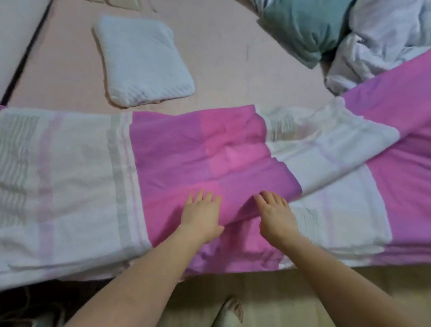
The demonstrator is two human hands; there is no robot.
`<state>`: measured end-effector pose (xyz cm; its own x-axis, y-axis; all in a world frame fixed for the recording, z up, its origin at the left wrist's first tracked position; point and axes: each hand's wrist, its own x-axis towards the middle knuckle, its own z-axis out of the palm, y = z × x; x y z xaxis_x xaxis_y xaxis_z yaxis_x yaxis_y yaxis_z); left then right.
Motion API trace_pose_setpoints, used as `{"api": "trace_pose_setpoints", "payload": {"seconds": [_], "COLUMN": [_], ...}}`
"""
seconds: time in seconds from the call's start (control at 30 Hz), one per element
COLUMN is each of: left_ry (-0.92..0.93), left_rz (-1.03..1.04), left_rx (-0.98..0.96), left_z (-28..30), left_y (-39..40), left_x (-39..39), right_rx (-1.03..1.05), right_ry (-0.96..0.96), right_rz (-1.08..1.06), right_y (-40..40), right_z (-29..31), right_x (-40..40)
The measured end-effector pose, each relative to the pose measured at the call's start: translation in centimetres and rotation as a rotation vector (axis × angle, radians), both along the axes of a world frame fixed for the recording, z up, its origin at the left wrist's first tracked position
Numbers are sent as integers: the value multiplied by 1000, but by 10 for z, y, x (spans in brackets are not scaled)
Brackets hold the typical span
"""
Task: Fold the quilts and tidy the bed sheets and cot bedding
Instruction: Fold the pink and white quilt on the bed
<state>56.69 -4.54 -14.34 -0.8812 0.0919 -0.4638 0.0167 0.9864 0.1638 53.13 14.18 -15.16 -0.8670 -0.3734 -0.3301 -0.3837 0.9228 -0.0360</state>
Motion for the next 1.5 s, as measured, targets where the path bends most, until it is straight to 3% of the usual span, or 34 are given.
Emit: {"api": "trace_pose_setpoints", "payload": {"seconds": [0.23, 0.4, 0.5, 0.63, 0.8, 0.87, 0.93, 1.03, 1.23, 1.5], "left_ry": [97, 66, 22, -270, -709, -646, -492, -307, -159, -82], "left_rz": [52, -22, -82, -220, -311, -360, -343, -273, -90, -171], "left_rx": [-180, -33, 42, 0, -79, 0, 86, 224, 539, 526], "left_z": [-65, -49, -14, 11, -11, -15, -9, 11, 48, 21], "left_y": [57, 44, 32, 31, 62, 71, 76, 89, 170, 347], "left_x": [-33, -55, -54, -31, 14, 8, -7, -35, -84, -154], "right_rx": [108, 114, -46, -131, 236, 162, -56, -319, -538, -751], "right_ry": [170, 217, 206, 256, -212, -346, -357, -167, 52, 144], "right_rz": [115, 80, 64, 28, -3, -109, -263, -487, -910, -1125], "right_y": [50, 47, 50, 57, 53, 53, 56, 81, 192, 337], "right_z": [-59, -49, -13, 10, -39, -46, -37, -7, 37, 22], "right_x": [-55, -82, -69, 3, 75, 73, 58, 36, -4, -100]}}
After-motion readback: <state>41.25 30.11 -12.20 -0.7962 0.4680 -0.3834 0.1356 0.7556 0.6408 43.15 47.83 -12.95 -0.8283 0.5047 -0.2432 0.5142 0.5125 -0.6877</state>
